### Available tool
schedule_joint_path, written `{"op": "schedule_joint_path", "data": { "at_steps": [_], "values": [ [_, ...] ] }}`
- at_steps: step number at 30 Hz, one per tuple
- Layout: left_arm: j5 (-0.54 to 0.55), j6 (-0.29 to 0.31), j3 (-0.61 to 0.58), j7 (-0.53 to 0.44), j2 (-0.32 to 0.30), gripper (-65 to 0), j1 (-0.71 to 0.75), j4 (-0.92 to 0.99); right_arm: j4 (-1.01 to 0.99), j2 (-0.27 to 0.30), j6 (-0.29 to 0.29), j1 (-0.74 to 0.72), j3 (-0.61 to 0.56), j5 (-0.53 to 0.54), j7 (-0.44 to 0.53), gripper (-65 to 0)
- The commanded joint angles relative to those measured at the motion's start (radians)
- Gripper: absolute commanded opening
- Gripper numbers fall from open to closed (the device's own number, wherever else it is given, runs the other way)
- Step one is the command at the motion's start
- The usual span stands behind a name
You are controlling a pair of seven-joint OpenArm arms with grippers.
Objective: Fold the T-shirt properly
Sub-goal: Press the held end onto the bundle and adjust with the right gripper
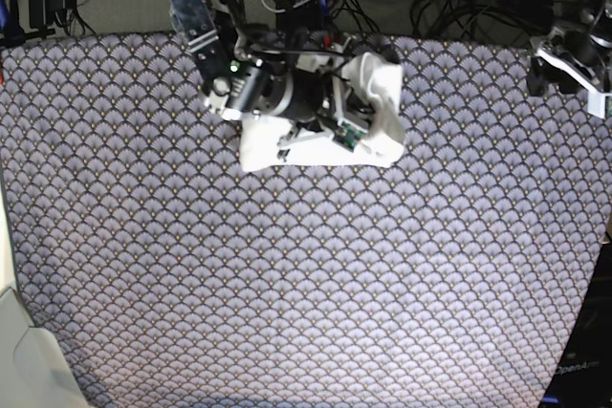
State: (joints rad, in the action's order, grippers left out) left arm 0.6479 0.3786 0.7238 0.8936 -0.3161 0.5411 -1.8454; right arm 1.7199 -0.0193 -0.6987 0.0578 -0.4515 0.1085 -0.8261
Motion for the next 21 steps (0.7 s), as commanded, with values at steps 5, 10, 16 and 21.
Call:
{"op": "schedule_joint_path", "data": {
  "at_steps": [5, 10, 16, 21],
  "values": [
    [0.010, 0.000, 0.009, -0.012, -0.013, -29.3, 0.003, -0.015, -0.065, -0.009, 0.001, -0.083, -0.002, 0.017, 0.024, -65.0],
    [0.010, -0.002, 0.009, -0.011, -0.012, -29.3, 0.003, -0.015, -0.205, -0.049, 0.001, -0.149, -0.003, 0.017, 0.034, -65.0],
    [0.017, -0.003, 0.009, -0.009, -0.012, -29.3, 0.010, -0.015, -0.301, -0.052, 0.001, -0.207, -0.003, 0.017, 0.109, -65.0],
    [0.019, -0.003, 0.009, -0.009, -0.010, -29.3, 0.006, -0.015, -0.219, -0.044, 0.001, -0.187, -0.003, 0.017, 0.104, -65.0]
  ]
}}
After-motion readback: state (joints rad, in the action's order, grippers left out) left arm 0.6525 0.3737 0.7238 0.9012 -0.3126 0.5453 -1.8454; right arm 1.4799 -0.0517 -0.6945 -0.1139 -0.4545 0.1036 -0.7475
